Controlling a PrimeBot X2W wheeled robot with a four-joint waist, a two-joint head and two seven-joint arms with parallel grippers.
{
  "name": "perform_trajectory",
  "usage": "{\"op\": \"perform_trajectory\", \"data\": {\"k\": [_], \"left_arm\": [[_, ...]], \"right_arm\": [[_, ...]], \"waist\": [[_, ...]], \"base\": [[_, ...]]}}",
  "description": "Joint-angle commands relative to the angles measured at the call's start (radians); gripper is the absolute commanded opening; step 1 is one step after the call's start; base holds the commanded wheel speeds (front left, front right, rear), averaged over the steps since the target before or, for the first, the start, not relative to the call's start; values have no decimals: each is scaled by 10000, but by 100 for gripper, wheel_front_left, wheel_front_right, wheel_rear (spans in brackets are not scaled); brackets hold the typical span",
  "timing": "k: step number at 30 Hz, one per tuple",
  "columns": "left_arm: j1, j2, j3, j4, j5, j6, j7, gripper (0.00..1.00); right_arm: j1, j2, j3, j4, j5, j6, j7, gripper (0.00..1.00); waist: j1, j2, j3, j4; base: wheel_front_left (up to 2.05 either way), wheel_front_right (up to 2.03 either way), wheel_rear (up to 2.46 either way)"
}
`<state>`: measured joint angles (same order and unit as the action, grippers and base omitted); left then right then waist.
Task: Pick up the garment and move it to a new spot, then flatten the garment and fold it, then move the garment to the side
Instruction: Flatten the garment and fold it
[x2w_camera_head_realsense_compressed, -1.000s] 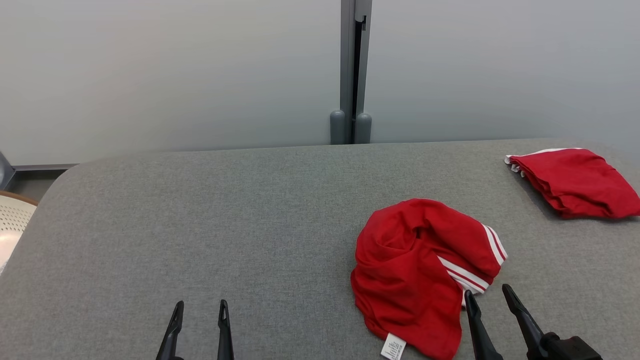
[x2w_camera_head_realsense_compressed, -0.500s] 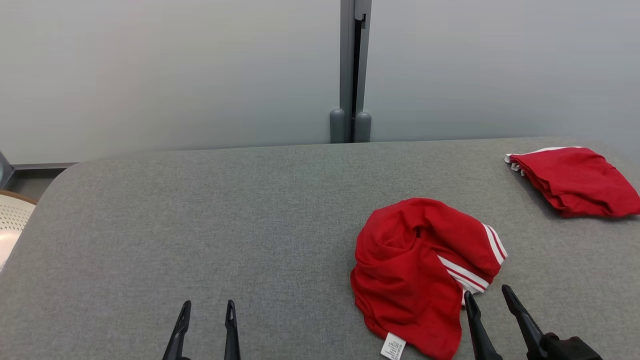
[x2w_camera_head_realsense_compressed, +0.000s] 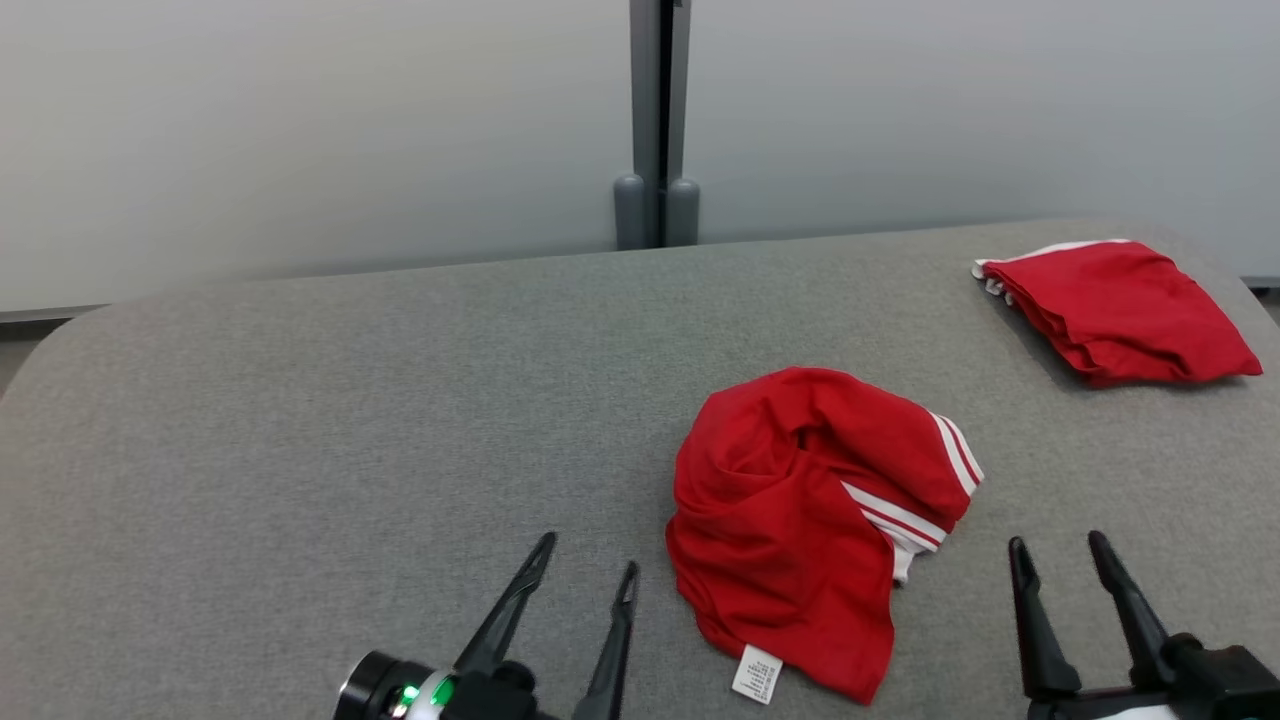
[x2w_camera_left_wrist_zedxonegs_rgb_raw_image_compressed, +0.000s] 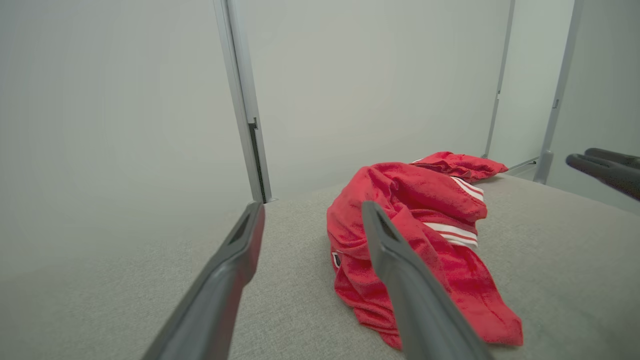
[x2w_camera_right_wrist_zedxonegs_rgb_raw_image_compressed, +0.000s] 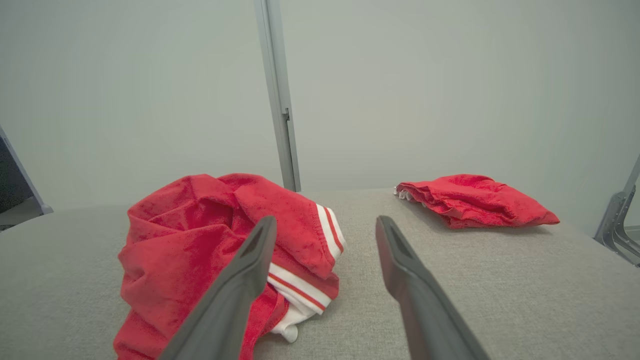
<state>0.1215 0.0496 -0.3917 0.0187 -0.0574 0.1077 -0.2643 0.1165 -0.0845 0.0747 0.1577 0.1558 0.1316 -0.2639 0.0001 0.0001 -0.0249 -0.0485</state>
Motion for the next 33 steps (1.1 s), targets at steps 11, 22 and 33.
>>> {"op": "perform_trajectory", "data": {"k": [11,22,33], "left_arm": [[-4196,44,-3698,2416,-744,-2139,25,100],[-8015,46,-6740,4915,-2700,-1784,1055,100],[-9749,36,-8286,7007,-4079,-11,3099,100]], "right_arm": [[-1035,71,-1261,-344,-81,-20,-4,100],[-1887,259,-1018,-216,96,-19,-4,100],[-2371,323,-628,-100,272,-19,-4,100]], "waist": [[-1,-1,2238,-1798],[-1,-1,3524,-2987],[-1,-1,3969,-3786]], "base": [[0,0,0],[0,0,0],[0,0,0]]}}
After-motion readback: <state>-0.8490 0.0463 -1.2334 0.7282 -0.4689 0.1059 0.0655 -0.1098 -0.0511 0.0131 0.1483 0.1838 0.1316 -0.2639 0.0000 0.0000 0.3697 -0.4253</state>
